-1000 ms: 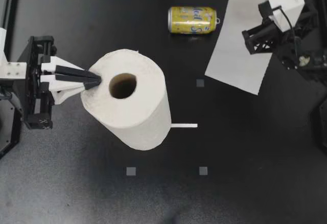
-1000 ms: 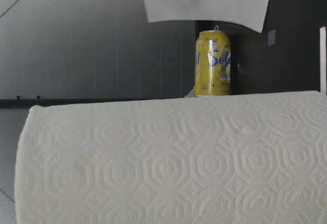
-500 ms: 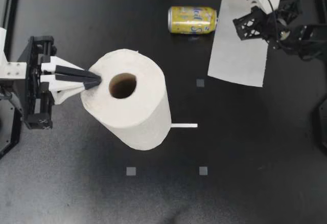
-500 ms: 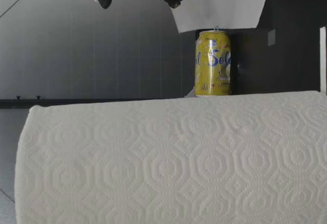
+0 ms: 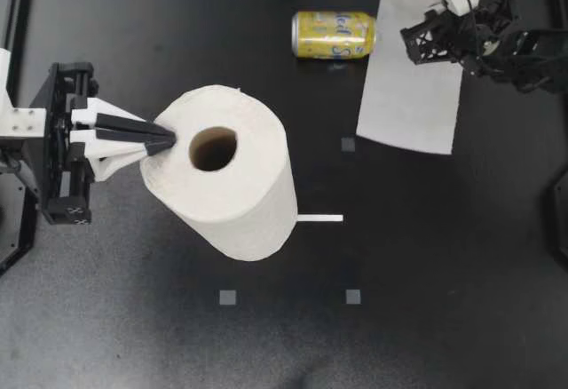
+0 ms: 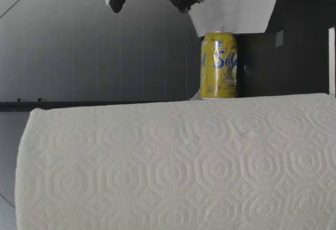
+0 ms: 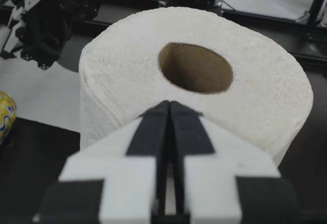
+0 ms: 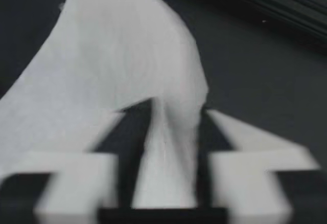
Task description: Pick up a piece of paper towel and place it on the spilled liquid.
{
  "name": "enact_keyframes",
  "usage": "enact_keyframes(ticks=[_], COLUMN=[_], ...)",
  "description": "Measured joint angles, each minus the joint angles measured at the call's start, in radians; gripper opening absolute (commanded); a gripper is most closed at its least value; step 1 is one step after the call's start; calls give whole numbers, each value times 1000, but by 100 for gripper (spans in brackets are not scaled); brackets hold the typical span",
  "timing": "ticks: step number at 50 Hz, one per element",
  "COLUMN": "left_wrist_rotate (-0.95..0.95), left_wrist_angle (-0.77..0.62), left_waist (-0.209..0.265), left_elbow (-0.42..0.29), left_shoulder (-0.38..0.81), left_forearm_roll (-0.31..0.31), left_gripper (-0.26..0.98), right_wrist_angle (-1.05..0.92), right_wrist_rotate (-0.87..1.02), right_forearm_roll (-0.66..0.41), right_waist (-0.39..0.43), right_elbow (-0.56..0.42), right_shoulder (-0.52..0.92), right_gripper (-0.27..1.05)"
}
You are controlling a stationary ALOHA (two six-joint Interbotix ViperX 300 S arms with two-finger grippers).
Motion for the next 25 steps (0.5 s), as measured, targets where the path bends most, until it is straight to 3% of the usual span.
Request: enact_keyframes(ticks=[25], left_wrist_rotate=[14], left_wrist_angle=[-72], left_waist=[-2], left_elbow=[28], left_shoulder=[-20], left_forearm_roll=[0], left_gripper=[5], right_wrist_angle=[66], right_wrist_rotate=[-48], right_forearm_roll=[17], right_waist=[0], right_elbow=[-2], right_shoulder=[-89], right_gripper=[67])
